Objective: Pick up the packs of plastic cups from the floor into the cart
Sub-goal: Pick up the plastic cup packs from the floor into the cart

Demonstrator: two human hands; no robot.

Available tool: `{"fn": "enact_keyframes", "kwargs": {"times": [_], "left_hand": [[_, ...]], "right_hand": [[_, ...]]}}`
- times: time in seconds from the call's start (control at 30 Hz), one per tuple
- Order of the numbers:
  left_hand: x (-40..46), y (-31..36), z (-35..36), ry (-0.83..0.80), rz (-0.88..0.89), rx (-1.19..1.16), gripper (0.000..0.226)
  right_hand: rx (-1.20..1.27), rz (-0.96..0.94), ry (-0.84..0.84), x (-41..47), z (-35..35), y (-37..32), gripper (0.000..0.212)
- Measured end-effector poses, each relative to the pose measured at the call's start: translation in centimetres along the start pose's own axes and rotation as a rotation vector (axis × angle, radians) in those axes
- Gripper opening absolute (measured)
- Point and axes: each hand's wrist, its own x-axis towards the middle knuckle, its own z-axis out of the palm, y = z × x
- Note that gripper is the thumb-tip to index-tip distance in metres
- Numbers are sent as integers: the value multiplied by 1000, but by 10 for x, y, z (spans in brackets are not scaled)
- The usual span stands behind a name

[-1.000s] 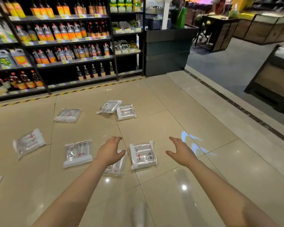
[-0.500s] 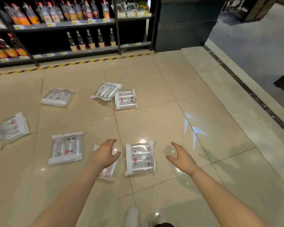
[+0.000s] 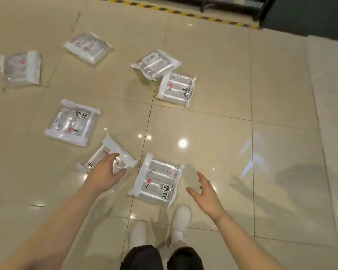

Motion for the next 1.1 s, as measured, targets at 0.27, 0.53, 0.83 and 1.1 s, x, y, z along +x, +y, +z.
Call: {"fn": "enact_keyframes", "kwargs": {"times": [0.27, 0.53, 0.83, 1.1], "left_hand": [[102, -51, 200, -120, -143, 26, 71], [211, -145, 371, -125, -149, -137, 118], [206, -140, 377, -12, -201, -486, 111], [97, -28, 196, 145, -196, -534, 98]], "right_hand": [[10, 83, -113, 159, 94, 116, 78], [11, 62, -50, 319, 215, 210, 88], [168, -45, 27, 330, 215, 188, 94], [71, -195, -1, 204, 73, 29, 93]]}}
